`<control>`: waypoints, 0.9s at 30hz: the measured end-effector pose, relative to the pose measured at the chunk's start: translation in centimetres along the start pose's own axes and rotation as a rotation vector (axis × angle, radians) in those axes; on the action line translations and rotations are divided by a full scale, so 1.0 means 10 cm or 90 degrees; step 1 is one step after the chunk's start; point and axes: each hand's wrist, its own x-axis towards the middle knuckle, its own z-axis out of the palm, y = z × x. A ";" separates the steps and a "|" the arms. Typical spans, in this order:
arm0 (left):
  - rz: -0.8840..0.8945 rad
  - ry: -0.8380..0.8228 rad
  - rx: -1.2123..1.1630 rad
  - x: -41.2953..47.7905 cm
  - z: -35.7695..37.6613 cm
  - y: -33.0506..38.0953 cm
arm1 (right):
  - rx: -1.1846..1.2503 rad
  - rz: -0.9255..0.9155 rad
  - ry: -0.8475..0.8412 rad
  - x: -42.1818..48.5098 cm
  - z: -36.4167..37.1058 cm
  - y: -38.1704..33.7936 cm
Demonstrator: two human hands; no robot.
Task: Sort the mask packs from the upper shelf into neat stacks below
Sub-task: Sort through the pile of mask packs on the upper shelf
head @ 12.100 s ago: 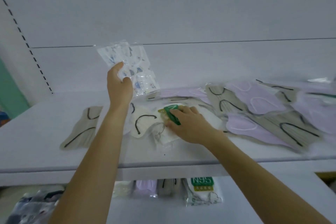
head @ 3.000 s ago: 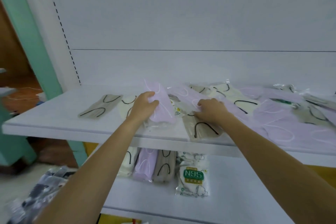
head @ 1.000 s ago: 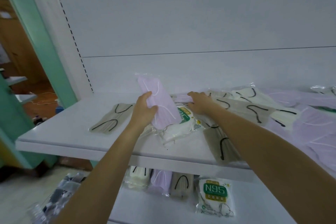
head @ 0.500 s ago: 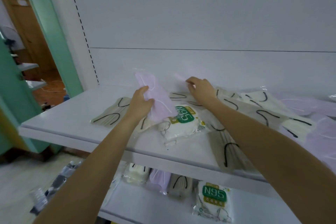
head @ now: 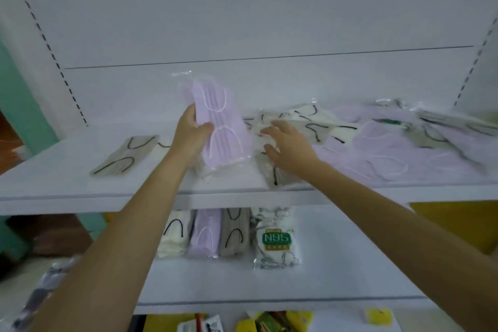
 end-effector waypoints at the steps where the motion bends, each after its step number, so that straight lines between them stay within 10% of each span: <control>1: 0.009 -0.002 -0.018 -0.06 0.09 0.02 | -0.064 0.089 -0.014 -0.14 -0.06 0.07; 7: 0.018 -0.100 -0.020 -0.37 0.54 0.02 | -0.206 0.274 -0.055 -0.75 -0.34 0.44; 15: -0.069 -0.170 0.072 -0.55 0.83 0.00 | -0.187 0.186 -0.054 -0.78 -0.47 0.62; 27: -0.155 -0.006 0.049 -0.77 1.36 0.13 | 0.601 0.180 0.293 -0.85 -1.04 0.89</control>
